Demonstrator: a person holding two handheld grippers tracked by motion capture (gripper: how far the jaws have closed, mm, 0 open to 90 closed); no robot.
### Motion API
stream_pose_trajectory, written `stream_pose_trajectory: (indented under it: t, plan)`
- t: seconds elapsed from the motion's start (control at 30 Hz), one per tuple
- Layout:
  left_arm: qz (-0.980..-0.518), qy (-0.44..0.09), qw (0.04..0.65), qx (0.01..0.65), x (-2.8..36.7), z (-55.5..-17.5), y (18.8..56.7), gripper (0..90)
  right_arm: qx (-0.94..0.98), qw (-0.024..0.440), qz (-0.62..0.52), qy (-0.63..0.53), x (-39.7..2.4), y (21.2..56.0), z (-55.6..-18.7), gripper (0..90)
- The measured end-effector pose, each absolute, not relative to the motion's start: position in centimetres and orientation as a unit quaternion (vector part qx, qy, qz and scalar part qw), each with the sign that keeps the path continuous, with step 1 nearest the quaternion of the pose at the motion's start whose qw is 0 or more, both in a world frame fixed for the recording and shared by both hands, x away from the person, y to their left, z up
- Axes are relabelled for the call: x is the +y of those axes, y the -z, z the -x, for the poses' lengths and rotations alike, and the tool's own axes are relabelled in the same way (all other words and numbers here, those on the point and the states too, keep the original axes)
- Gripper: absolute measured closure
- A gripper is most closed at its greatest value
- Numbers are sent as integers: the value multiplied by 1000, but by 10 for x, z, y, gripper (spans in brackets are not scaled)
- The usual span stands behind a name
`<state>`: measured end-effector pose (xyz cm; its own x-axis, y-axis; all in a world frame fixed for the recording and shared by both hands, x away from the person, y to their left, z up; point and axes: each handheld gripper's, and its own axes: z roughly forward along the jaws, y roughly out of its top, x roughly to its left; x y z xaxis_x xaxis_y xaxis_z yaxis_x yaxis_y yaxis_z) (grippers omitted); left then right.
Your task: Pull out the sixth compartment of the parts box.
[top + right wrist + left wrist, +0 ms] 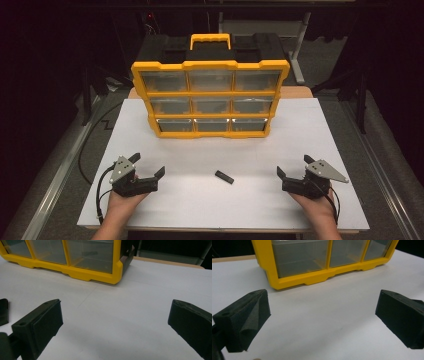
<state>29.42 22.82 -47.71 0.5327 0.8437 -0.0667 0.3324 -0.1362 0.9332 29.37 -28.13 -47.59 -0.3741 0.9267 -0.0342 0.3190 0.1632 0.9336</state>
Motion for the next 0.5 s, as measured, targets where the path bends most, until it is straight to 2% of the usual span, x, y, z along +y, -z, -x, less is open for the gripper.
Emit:
stream_pose_trajectory:
  t: [0.23, 0.5]
  plan:
    - [-728, -265, 490, 400, 227, -294, 480, 6, 689, 333, -457, -454, -282, 478, -296, 0]
    - [-708, -236, 525, 410, 232, -292, 475, 7, 694, 340, -445, -453, -277, 475, -294, 0]
